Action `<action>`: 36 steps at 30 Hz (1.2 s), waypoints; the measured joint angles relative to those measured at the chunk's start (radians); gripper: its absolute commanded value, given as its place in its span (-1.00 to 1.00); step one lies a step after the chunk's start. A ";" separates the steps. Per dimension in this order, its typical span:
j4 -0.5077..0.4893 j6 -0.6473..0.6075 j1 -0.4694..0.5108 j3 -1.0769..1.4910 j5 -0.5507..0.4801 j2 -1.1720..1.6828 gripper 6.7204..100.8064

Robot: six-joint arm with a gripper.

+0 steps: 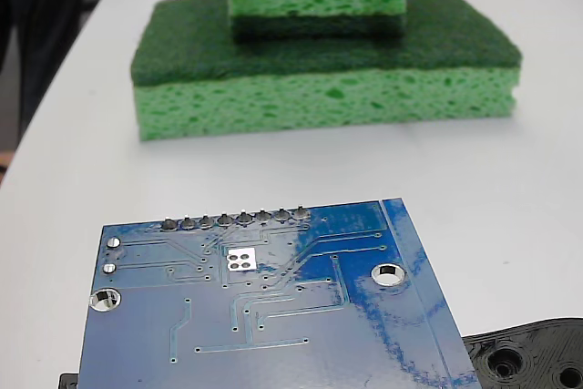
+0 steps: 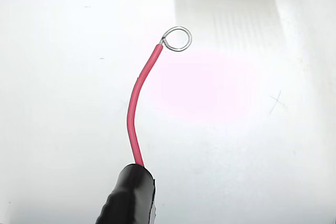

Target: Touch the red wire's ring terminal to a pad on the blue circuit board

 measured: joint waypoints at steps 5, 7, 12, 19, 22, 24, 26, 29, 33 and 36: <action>0.000 0.000 0.000 0.000 0.000 0.000 0.99; 0.000 0.000 0.000 0.000 0.000 0.000 0.99; 0.000 0.000 0.000 0.000 0.000 0.000 0.99; 0.000 0.000 0.000 0.000 0.000 0.000 0.99; 0.000 0.000 0.002 0.000 0.000 0.000 0.99; 0.000 0.000 0.002 0.000 -0.003 0.000 0.99; 0.000 0.000 0.002 0.000 -0.005 0.000 0.99; 0.002 -0.002 0.011 0.000 -0.011 0.000 0.99; 0.002 -0.012 0.055 -0.002 -0.057 0.000 0.99; 0.009 -0.015 0.081 -0.028 -0.086 0.000 0.99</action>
